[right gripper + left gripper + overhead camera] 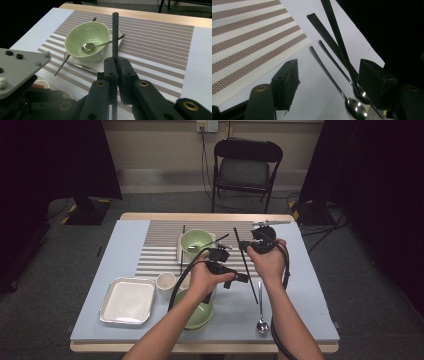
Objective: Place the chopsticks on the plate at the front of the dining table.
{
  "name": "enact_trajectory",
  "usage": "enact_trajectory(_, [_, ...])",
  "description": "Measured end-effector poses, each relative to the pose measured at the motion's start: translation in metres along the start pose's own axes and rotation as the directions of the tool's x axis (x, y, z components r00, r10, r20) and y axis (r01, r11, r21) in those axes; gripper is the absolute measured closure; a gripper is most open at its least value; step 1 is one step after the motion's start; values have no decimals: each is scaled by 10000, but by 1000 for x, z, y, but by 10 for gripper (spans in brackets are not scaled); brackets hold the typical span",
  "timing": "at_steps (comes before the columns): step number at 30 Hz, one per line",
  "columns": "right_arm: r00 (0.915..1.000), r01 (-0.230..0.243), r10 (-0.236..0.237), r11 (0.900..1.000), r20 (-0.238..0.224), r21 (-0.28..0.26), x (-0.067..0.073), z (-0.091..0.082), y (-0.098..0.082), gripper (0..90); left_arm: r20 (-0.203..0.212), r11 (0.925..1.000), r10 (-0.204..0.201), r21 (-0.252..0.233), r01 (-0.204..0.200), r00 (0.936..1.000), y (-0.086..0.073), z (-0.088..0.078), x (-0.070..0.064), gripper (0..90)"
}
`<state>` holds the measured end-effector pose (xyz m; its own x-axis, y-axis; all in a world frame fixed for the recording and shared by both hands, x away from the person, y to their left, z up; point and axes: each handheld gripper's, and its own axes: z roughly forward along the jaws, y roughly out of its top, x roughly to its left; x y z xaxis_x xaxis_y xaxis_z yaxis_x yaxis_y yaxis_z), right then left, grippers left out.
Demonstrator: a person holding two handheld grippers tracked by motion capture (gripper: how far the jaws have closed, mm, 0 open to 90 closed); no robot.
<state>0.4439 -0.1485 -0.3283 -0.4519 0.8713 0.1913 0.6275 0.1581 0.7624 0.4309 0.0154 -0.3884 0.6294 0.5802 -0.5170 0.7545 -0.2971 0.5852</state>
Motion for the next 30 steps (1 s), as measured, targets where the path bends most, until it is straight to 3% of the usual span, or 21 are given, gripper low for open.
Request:
enact_trajectory(2, [10000, 7, -7, 10000, -36, 22, 2, 1, 1, 862, -129, 9999, 80, -75, -81, 9999, 0, 0, 0, 339])
enact_trajectory(4, [10000, 29, -29, 10000, -59, 41, 3, 1, 1, 862, 80, 10000, 88, 32, -88, 9999, 0, 0, 1, 399])
enact_trajectory(9, [10000, 37, -36, 10000, -88, 20, 5, 1, 2, 862, 234, 9999, 165, -13, -165, 9996, -1, 2, 1, 438])
enact_trajectory(17, [9999, 41, -41, 10000, -142, -8, 8, 1, 4, 862, 310, 9997, -159, -190, 165, 9994, -1, 5, 0, 445])
enact_trajectory(22, [9998, 33, -33, 10000, -178, -31, 10, 2, 4, 862, 92, 9997, -221, -130, 222, 9997, -1, 3, 1, 513])
enact_trajectory(26, [9998, 27, -28, 10000, -210, -43, 10, 3, 3, 862, 178, 9984, -506, -244, 510, 9986, -1, 4, 1, 528])
enact_trajectory(30, [9997, -28, 27, 10000, -239, -47, 10, 4, 3, 862, 99, 9963, -819, -237, 821, 9966, -1, 3, 1, 610])
